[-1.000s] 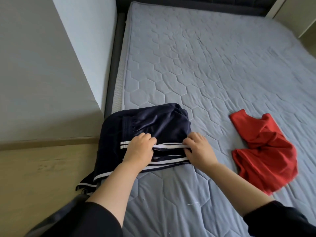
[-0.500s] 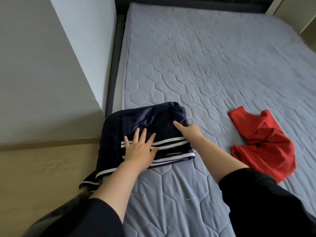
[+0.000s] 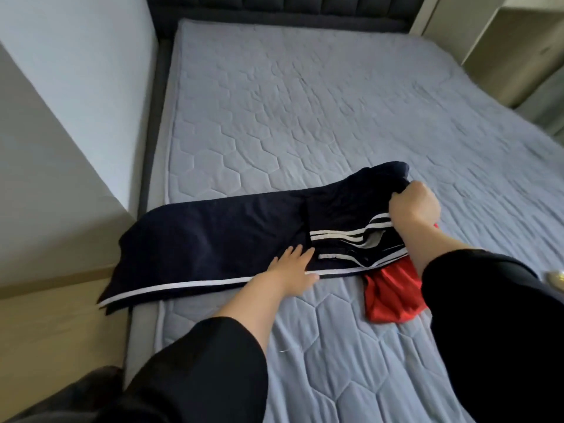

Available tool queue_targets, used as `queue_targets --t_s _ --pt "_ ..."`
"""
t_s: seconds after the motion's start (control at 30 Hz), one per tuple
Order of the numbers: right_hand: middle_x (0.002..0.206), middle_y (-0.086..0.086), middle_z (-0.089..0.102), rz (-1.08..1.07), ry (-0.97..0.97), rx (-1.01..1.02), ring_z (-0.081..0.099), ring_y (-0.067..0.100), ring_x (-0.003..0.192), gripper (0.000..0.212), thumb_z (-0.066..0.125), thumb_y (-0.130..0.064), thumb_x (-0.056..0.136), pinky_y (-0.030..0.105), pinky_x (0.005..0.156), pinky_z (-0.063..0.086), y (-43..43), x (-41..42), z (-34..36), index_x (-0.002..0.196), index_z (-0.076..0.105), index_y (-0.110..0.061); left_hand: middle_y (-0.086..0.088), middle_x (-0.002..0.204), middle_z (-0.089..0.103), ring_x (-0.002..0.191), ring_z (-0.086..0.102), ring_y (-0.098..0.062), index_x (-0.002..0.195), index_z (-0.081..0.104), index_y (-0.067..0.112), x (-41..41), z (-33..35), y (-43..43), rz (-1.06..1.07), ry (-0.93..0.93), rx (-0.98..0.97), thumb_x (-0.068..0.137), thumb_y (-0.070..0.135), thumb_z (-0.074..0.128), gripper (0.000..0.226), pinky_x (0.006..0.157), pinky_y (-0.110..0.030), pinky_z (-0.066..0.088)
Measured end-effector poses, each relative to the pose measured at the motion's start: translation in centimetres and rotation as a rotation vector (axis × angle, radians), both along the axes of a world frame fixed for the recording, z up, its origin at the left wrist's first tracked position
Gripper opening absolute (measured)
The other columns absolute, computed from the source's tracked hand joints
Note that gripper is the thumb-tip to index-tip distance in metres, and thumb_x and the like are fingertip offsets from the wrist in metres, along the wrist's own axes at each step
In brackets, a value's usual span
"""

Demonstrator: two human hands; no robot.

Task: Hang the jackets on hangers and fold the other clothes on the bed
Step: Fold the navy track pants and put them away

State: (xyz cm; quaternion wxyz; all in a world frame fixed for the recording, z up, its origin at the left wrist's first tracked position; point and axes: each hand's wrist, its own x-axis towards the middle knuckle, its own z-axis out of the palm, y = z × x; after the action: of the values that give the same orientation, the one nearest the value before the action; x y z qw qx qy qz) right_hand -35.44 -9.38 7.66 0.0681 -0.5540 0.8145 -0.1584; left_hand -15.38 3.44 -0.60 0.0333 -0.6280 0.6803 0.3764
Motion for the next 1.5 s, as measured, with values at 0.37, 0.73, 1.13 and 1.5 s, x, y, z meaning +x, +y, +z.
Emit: queue_targets --t_s 0.37,0.73,1.13,1.5 --pt "0.096 0.009 0.066 0.432 -0.138 -0.049 0.061 0.03 0.092 0.027 0.06 -0.028 0.083 0.029 0.069 0.037 3.6 11.8 0.5 0.105 0.057 -0.014 -0.003 0.123 0.055 0.116 0.055 -0.02 0.138 0.045 0.014 4.7 1.0 1.1 0.978 0.954 0.017 0.099 0.016 0.044 0.039 0.095 -0.03 0.04" --pt "0.116 0.011 0.059 0.295 -0.369 -0.131 0.052 0.029 0.111 0.027 0.055 -0.017 0.086 0.035 0.093 0.04 5.4 13.1 -4.7 0.11 0.065 -0.011 -0.008 0.143 0.044 0.124 0.05 -0.025 0.142 0.036 0.021 8.4 0.7 1.7 1.291 1.192 0.201 0.095 0.035 0.055 0.053 0.103 -0.048 0.04" --pt "0.12 0.012 0.064 0.379 -0.516 0.073 0.056 0.03 0.114 0.036 0.042 -0.027 0.096 0.037 0.094 0.042 5.4 12.6 -5.3 0.122 0.06 -0.009 -0.006 0.104 0.06 0.092 0.058 -0.022 0.124 0.055 0.009 7.3 0.3 -0.6 1.265 0.765 -0.06 0.081 0.007 0.065 0.044 0.079 -0.032 0.049" --pt "0.096 0.012 0.072 0.124 -1.105 0.585 0.069 0.025 0.086 0.037 0.073 -0.028 0.082 0.033 0.076 0.056 5.0 12.2 -7.6 0.11 0.064 -0.006 0.0 0.097 0.056 0.08 0.053 -0.012 0.133 0.045 0.017 10.5 -0.9 2.3 1.205 0.658 -0.066 0.084 0.001 0.054 0.053 0.072 -0.026 0.041"
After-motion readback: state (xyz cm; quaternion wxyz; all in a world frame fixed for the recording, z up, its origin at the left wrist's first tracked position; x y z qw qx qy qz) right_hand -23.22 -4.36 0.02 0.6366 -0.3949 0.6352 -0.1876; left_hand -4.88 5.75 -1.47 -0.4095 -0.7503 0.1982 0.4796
